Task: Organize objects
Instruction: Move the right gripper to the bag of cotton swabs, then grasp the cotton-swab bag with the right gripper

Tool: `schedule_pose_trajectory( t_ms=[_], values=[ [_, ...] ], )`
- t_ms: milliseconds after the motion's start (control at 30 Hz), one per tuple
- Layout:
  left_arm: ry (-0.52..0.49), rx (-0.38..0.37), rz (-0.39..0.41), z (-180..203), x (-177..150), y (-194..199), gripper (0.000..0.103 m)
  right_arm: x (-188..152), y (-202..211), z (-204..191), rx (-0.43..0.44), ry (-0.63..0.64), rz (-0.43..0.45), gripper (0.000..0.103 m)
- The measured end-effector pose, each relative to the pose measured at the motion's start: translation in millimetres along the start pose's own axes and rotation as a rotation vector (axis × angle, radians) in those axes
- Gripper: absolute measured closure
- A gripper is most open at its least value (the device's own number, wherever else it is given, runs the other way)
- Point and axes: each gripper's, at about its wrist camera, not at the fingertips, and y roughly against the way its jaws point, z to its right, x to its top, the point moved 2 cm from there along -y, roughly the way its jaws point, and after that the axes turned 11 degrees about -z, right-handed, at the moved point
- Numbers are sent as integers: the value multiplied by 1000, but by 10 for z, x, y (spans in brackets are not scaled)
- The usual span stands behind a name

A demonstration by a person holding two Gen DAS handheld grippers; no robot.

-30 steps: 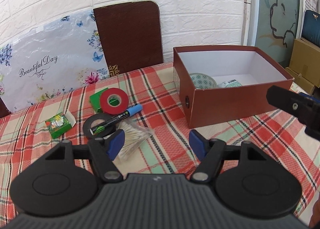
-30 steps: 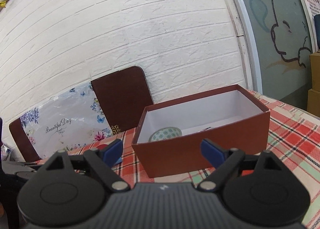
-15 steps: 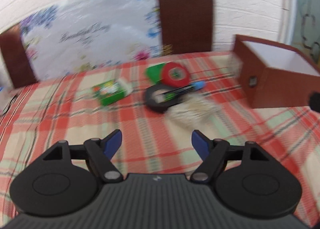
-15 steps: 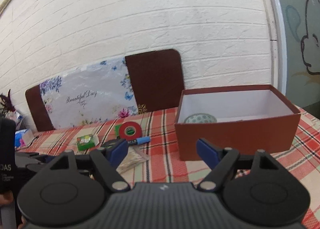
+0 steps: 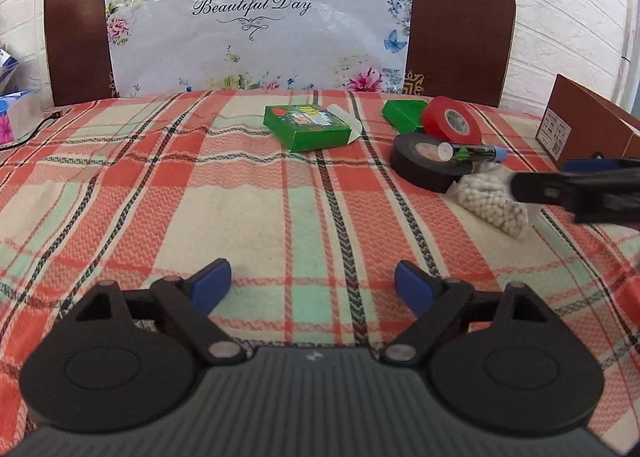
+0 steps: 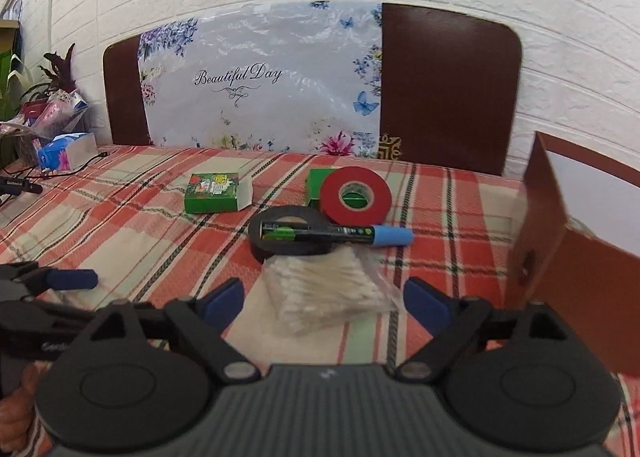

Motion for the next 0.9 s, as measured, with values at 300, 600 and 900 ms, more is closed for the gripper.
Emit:
schedule_pose_trajectory(
  t_ms=[300,600,900],
  values=[
    [1,-13,-3,-20,-9,-15,11,-204,-188,106,105,-88,-116,31],
    [-42,-12,-59,88,15,40,17,-1109,813,-49,83,-76,-76,19],
    [-38,-412,-361,718,-56,600,22,-1188,1041,-128,53,30,-15,7]
  ],
)
